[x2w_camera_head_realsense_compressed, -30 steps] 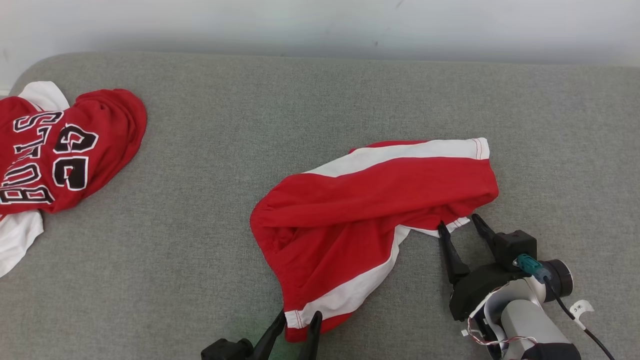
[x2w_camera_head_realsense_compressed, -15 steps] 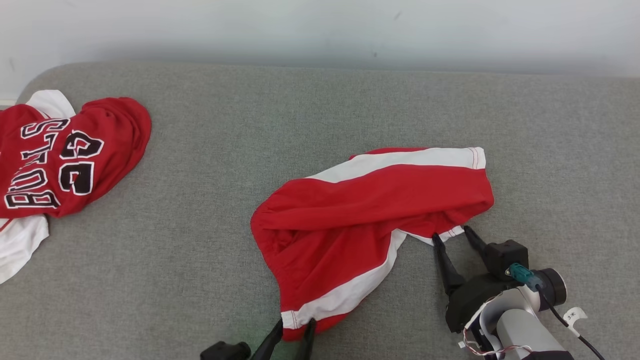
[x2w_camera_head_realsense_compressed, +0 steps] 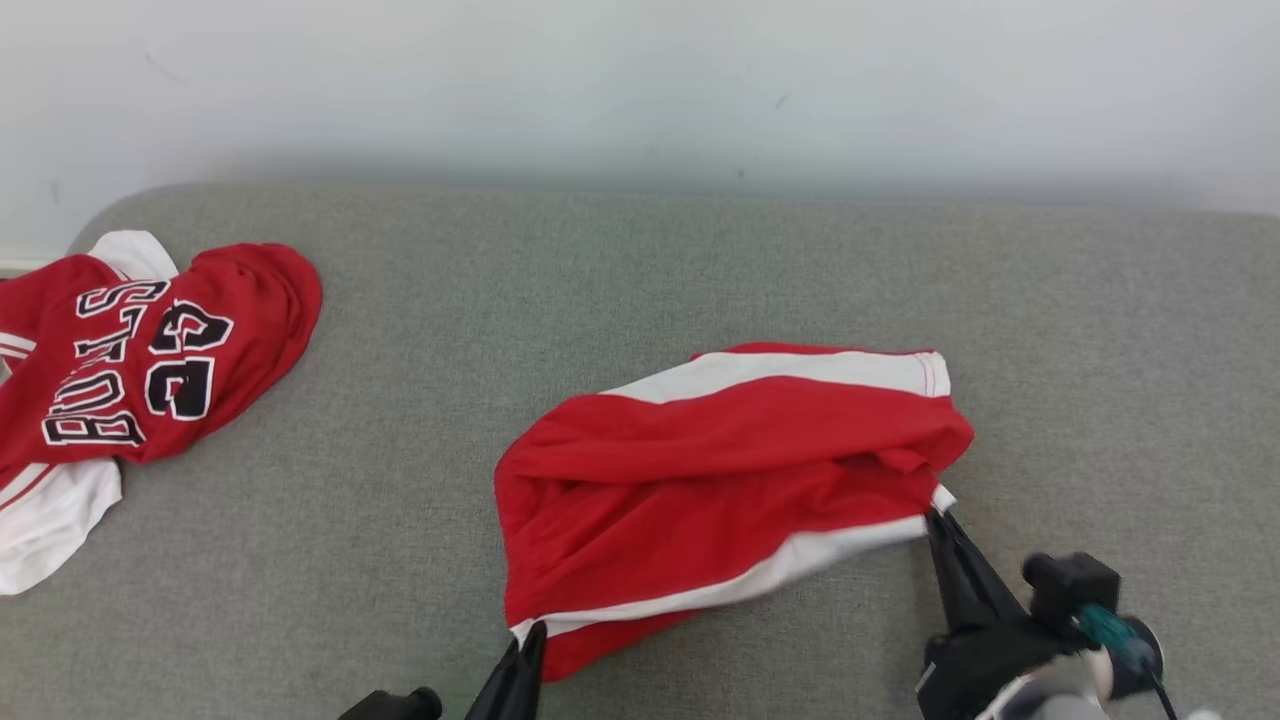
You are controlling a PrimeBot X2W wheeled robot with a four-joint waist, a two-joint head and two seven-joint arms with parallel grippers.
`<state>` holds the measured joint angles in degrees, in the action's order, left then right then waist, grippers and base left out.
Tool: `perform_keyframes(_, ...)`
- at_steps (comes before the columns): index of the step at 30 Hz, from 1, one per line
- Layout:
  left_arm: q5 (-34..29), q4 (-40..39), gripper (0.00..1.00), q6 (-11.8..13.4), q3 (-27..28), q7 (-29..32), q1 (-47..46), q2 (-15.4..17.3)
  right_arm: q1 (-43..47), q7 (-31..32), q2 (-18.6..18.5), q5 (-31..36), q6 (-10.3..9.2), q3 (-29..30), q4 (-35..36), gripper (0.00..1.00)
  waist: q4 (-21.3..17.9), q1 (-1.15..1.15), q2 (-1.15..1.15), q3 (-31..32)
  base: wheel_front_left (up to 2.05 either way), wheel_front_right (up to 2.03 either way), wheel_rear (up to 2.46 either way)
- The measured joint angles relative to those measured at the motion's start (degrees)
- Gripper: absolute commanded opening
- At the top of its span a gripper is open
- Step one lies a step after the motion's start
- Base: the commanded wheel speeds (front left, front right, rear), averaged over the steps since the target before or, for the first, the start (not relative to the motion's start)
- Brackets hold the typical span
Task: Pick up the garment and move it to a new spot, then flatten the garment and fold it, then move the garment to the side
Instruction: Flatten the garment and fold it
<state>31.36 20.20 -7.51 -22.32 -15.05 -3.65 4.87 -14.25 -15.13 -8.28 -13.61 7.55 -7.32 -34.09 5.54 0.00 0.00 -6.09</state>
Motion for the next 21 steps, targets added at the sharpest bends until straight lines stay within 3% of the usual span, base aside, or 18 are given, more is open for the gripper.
perform_keyframes(5, -1.81, -1.93, 0.00, 0.00, 3.01, 0.00, 2.87, 0.48, 8.57, 0.00, 0.37, -5.21, 0.00, 3.08, 7.20, 0.00, -1.11, -0.01, 0.00, 1.43, 0.00, 0.00, 0.00)
perform_keyframes(9, -3.91, -0.52, 0.00, 0.00, 2.26, 0.00, 3.55, 1.23, 11.87, 0.01, -0.12, -7.26, 0.00, 1.89, 6.31, 0.00, -2.73, 0.00, 0.00, 1.37, 0.00, 0.00, 0.00)
perform_keyframes(10, -4.09, 0.11, 0.00, 0.00, 1.63, 0.00, 3.55, 1.35, 11.91, 0.02, -0.31, -7.67, 0.00, 1.09, 4.81, 0.11, -3.10, 0.00, 0.00, 1.29, 0.00, 0.00, 0.00)
perform_keyframes(12, -4.13, 1.54, 0.00, 0.00, 0.94, 0.00, 3.49, 1.43, 11.88, 0.03, -0.65, -7.86, 0.00, 0.57, 3.86, 0.96, -3.79, 0.00, 0.00, 1.12, 0.00, 0.00, 0.00)
perform_keyframes(13, -4.11, 1.99, 0.22, 0.00, 0.85, 0.00, 3.48, 1.40, 11.59, 0.02, -1.13, -7.44, 0.00, 0.29, 3.57, 1.00, -4.09, 0.00, 0.00, 1.06, 0.00, 0.00, 0.00)
perform_keyframes(14, -4.05, 2.20, 0.67, 0.00, 1.01, 0.00, 3.47, 1.42, 11.21, 0.02, -1.44, -6.88, 0.00, 0.19, 3.52, 1.00, -4.37, 0.00, 0.00, 1.03, 0.00, 0.00, 0.00)
perform_keyframes(15, -4.02, 2.27, 1.00, 0.00, 1.30, 0.00, 3.44, 1.40, 10.98, 0.01, -1.57, -6.59, 0.00, 0.29, 3.58, 1.00, -4.59, 0.00, 0.00, 1.01, 0.00, 0.00, 0.00)
perform_keyframes(21, -3.98, 1.86, 1.00, 0.00, 1.47, 0.00, 3.86, 1.67, 10.63, 0.00, -2.89, -3.55, 0.00, 0.40, 3.68, 1.00, -4.82, 0.00, 0.00, 1.50, 0.00, 0.00, 0.00)
